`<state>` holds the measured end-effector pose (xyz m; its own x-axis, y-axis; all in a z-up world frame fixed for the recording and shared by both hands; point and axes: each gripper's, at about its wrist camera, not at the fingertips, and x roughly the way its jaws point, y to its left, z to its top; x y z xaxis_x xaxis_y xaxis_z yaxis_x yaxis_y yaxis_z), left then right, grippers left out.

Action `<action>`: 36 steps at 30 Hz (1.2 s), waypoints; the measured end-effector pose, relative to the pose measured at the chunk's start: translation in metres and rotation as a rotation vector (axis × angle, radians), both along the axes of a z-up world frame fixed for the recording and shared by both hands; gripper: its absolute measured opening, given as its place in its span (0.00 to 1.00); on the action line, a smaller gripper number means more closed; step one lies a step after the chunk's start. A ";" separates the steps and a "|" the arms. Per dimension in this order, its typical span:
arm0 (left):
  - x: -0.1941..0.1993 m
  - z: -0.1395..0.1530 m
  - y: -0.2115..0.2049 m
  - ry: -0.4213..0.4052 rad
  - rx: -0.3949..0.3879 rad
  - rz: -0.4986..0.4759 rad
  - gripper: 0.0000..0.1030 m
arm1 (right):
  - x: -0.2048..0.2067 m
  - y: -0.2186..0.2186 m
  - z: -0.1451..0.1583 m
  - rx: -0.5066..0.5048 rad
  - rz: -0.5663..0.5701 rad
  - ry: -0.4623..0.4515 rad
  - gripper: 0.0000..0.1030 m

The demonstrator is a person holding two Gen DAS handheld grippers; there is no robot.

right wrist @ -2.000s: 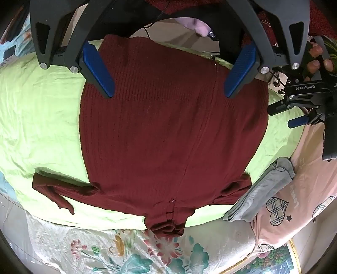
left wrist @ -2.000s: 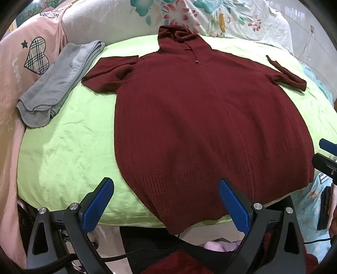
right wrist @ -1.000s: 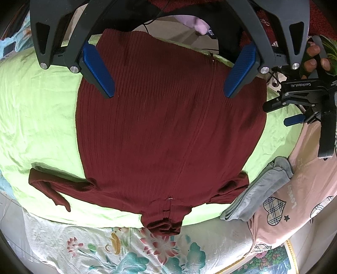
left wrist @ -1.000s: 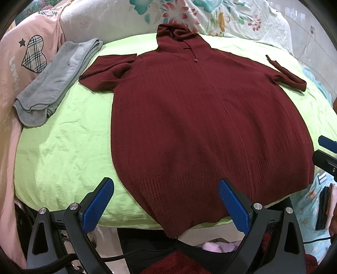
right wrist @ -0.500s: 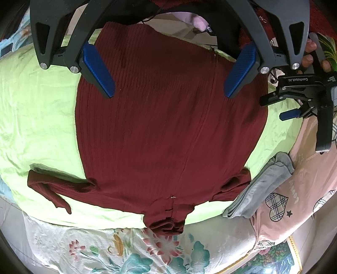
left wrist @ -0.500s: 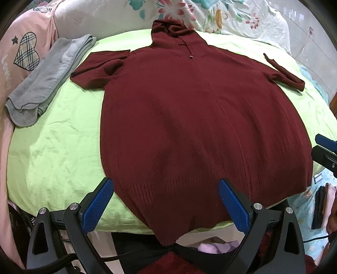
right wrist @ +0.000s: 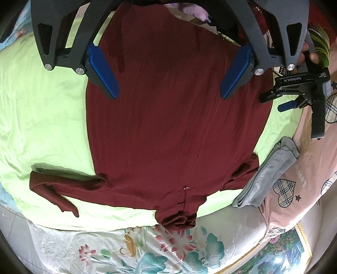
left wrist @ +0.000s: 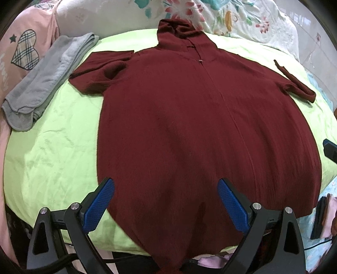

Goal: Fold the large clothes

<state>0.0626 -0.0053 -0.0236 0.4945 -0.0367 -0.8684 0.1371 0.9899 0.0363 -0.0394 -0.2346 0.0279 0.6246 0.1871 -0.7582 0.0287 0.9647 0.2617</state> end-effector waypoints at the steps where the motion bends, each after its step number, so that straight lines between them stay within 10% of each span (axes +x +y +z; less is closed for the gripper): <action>1: 0.003 0.001 -0.001 0.001 -0.005 -0.005 0.95 | 0.004 -0.005 0.001 0.003 -0.006 -0.004 0.93; 14: 0.046 0.009 -0.006 -0.004 -0.018 0.002 0.95 | 0.086 -0.161 0.031 0.008 -0.232 -0.098 0.76; 33: 0.093 -0.028 -0.017 0.094 0.037 0.023 0.95 | 0.275 -0.350 -0.031 0.035 -0.403 0.108 0.66; 36: 0.098 -0.031 -0.019 0.098 0.027 0.022 0.95 | 0.283 -0.354 -0.040 0.063 -0.382 0.136 0.46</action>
<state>0.1608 -0.0246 -0.0544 0.4072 -0.0024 -0.9133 0.1194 0.9915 0.0507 0.2433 -0.5882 -0.0116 0.5530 0.0098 -0.8331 0.4202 0.8601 0.2891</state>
